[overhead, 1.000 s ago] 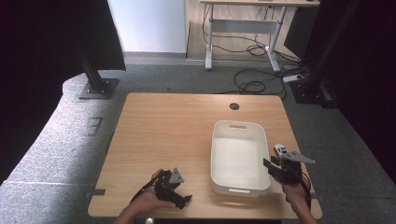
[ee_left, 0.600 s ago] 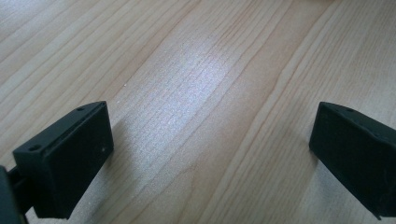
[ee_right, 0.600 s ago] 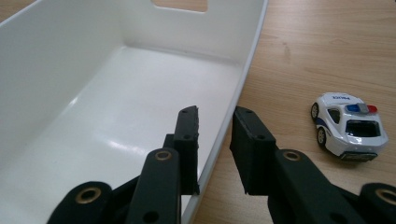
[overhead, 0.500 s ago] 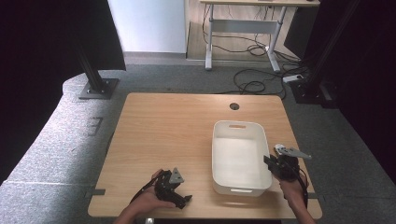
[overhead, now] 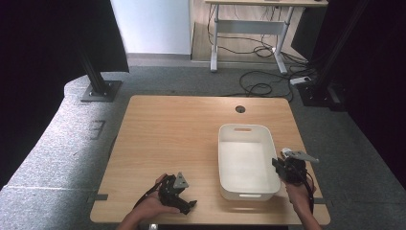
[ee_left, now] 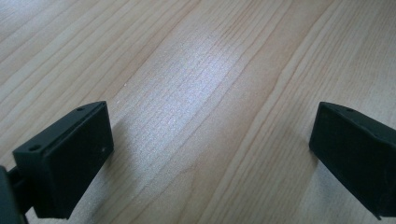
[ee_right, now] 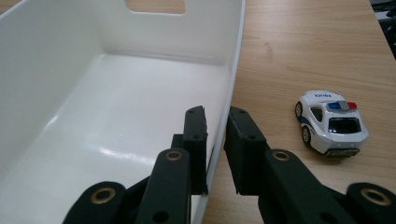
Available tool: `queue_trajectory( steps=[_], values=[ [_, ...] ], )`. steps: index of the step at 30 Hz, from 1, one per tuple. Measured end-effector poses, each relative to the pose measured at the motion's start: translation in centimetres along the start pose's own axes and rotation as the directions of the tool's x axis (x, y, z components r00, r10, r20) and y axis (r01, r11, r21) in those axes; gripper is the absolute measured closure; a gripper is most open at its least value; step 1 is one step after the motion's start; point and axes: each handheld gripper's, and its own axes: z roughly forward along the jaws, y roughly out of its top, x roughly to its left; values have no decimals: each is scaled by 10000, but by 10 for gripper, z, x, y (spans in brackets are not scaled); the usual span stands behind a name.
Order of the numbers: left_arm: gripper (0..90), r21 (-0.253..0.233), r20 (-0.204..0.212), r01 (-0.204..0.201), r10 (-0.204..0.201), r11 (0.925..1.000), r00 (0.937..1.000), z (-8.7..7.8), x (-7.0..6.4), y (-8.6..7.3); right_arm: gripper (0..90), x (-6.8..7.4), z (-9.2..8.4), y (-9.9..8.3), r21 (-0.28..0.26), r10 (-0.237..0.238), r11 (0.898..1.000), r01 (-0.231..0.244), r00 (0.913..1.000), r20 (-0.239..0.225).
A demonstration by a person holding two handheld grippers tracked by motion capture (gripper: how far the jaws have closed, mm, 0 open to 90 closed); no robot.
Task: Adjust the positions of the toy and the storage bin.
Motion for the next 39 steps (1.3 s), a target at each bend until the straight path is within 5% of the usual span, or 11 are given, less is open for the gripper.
queue_trajectory(
  steps=[39],
  values=[
    [1,-20,7,13,-13,10000,10000,0,0,0,777,33,21,10,-227,401,9989,-399,9992,70]
  ],
)
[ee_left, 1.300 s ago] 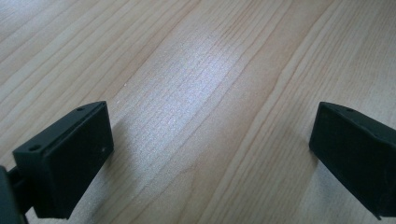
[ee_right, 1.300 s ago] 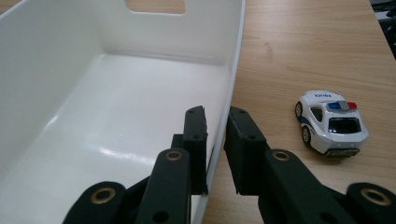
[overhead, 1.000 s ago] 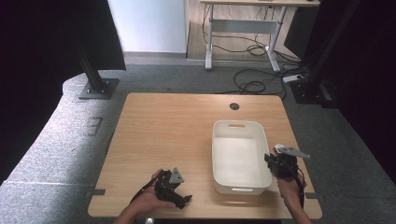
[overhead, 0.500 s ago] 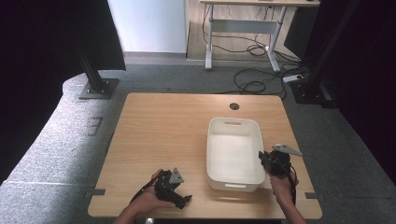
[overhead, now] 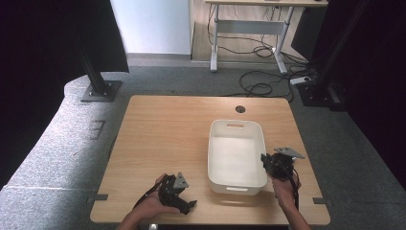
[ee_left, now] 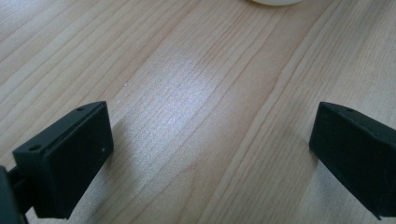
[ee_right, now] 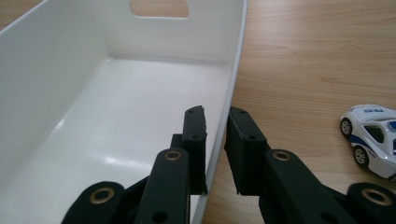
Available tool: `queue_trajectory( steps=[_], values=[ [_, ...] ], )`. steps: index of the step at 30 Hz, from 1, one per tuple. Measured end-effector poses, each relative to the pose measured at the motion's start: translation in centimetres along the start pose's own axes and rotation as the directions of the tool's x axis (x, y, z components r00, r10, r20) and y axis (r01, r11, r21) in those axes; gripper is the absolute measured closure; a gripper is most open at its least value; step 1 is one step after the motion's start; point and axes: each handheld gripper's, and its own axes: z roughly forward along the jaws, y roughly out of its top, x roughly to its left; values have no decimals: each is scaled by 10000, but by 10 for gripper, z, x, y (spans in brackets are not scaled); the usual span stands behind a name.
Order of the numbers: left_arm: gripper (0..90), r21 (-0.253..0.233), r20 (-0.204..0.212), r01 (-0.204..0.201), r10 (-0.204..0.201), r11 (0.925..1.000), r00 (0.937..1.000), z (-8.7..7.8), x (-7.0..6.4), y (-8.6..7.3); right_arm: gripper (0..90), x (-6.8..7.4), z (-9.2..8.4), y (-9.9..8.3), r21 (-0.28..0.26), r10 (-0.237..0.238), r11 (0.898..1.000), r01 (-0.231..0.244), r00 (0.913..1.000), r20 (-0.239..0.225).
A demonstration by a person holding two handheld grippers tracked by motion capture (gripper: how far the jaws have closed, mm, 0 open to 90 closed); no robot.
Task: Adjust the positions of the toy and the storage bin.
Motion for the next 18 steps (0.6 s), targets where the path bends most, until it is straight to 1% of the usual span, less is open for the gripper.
queue_trajectory(
  steps=[18],
  values=[
    [1,-6,23,-39,39,10000,10000,-1,0,-1,772,13,6,2,-36,3,10000,-3,9999,-102]
  ],
)
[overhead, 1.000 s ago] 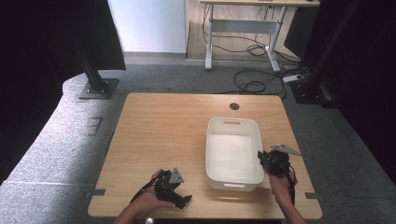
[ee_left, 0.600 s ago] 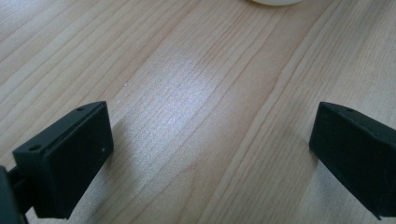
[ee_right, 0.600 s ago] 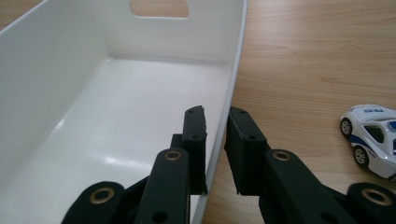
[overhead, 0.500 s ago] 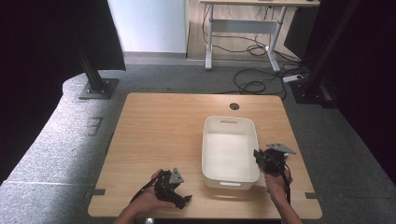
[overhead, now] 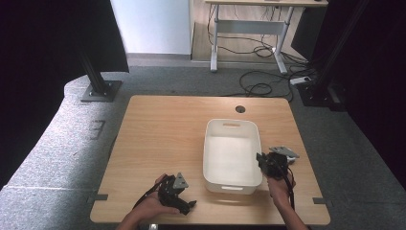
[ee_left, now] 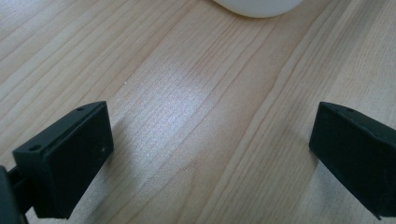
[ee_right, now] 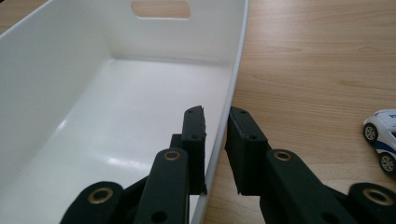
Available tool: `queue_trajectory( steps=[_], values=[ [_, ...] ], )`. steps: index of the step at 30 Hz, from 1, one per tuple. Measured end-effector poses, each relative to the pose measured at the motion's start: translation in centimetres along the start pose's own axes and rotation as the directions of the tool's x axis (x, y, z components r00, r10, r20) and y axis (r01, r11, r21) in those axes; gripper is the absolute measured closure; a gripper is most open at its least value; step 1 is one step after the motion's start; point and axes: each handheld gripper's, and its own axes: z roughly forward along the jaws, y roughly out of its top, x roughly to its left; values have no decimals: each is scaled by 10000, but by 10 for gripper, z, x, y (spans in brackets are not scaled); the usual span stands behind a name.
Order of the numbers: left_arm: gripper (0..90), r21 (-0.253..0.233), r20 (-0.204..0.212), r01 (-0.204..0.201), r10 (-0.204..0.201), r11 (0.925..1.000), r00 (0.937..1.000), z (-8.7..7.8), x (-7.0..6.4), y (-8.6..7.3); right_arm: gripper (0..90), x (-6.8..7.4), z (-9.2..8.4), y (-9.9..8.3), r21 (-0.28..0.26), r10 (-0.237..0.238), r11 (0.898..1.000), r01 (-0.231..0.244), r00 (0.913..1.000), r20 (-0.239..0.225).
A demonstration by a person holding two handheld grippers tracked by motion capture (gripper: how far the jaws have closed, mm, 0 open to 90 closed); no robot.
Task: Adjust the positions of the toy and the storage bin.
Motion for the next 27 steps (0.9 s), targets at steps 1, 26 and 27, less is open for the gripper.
queue_trajectory(
  steps=[1,26,27],
  values=[
    [1,0,2,-5,5,10000,10000,0,0,0,771,1,1,0,6,35,10000,-35,10000,-13],
    [1,-99,-9,10,-10,10000,10000,0,0,-2,762,23,10,1,-185,-2,9998,1,10000,-68],
    [1,-107,-11,10,-10,9999,10000,0,0,-2,762,24,11,1,-189,16,9998,-17,10000,-67]
  ],
)
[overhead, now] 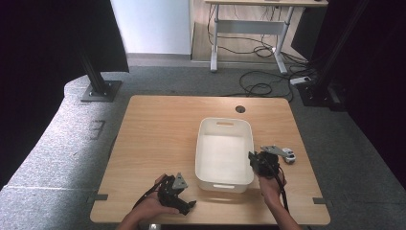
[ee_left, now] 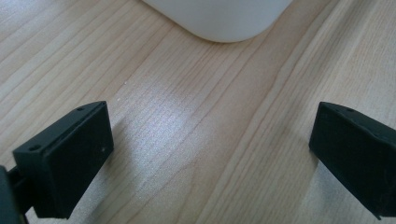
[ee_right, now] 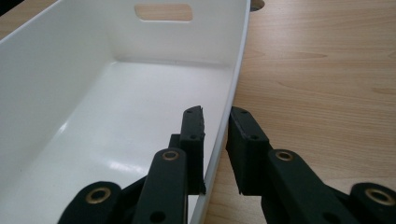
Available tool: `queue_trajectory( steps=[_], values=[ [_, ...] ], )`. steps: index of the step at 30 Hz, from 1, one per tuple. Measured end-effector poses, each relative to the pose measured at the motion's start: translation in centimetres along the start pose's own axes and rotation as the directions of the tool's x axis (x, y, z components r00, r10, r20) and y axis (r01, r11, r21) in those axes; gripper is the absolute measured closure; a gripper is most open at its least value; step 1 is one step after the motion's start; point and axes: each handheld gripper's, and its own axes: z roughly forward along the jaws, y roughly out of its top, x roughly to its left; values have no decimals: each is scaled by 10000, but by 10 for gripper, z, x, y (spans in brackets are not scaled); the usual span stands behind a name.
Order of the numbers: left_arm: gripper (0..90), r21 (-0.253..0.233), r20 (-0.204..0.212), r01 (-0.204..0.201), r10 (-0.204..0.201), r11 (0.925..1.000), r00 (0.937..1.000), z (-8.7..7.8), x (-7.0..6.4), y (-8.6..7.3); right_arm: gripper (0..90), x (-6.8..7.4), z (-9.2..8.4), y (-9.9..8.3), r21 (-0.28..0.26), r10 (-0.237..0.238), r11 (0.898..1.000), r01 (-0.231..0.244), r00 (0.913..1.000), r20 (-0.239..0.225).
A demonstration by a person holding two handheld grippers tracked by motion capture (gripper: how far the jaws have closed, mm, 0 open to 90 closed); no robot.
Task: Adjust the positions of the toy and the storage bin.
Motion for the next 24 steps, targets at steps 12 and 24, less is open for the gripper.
queue_trajectory(
  steps=[12,24],
  values=[
    [1,-48,29,-51,51,10000,10000,-1,1,-1,753,9,5,0,-131,-95,9999,95,10000,-18],
    [1,-11,7,-24,24,10000,10000,-2,1,-2,595,13,7,1,-415,-353,9985,355,9994,46]
  ],
)
